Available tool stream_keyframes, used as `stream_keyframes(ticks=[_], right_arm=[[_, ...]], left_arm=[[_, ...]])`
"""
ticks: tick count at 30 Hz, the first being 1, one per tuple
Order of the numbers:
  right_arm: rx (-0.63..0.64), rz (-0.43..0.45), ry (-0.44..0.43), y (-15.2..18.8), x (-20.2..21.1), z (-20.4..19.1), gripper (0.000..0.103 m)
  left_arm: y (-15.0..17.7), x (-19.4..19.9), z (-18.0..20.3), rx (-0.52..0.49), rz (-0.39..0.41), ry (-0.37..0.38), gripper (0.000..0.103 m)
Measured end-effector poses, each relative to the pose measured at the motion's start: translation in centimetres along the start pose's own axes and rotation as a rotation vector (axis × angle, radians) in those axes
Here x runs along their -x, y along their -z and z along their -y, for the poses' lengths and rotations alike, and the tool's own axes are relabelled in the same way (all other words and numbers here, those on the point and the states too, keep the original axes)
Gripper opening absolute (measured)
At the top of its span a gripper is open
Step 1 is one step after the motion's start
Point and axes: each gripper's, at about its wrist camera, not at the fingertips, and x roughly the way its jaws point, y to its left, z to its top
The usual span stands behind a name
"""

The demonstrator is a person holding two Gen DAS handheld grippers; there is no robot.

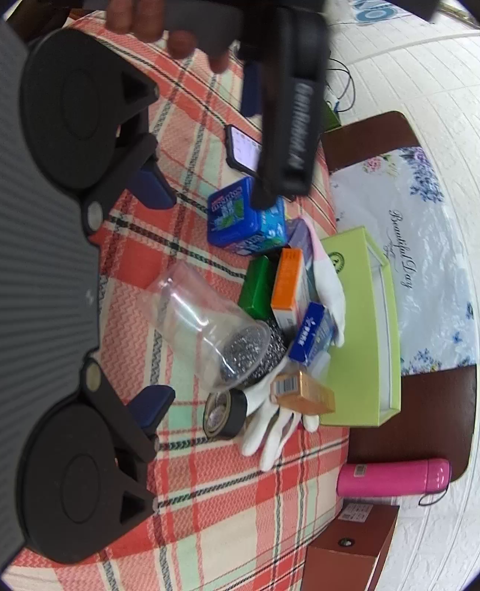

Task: Organize objects
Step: 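Grasp the blue square tin with the left tool while right grasps the clear cup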

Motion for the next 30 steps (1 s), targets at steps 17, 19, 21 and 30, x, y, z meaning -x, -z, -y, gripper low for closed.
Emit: stream_keyframes(ticks=[17,19,21,30], right_arm=[[-0.003,-0.013,0.132,-0.8,-2.8,1.0,0.065],[-0.015,-0.017,0.117,-0.7,-2.6,1.7,0.057],[-0.004,-0.016,0.117,-0.5,-2.4,1.9,0.057],[0.03,0.022,0.119,-0.5,-2.0,1.2,0.074]], left_arm=[[-0.8,-6.8,0.4,-0.057,-0.105,-0.053,0.092],[-0.3,-7.4,0.2,-0.053,-0.136,-0.045,0.087],[0.2,-7.8,0.0,-0.029,-0.16,-0.021,0.081],[2.5,-6.7,-0.9,-0.06,-0.048,0.059,0.083]])
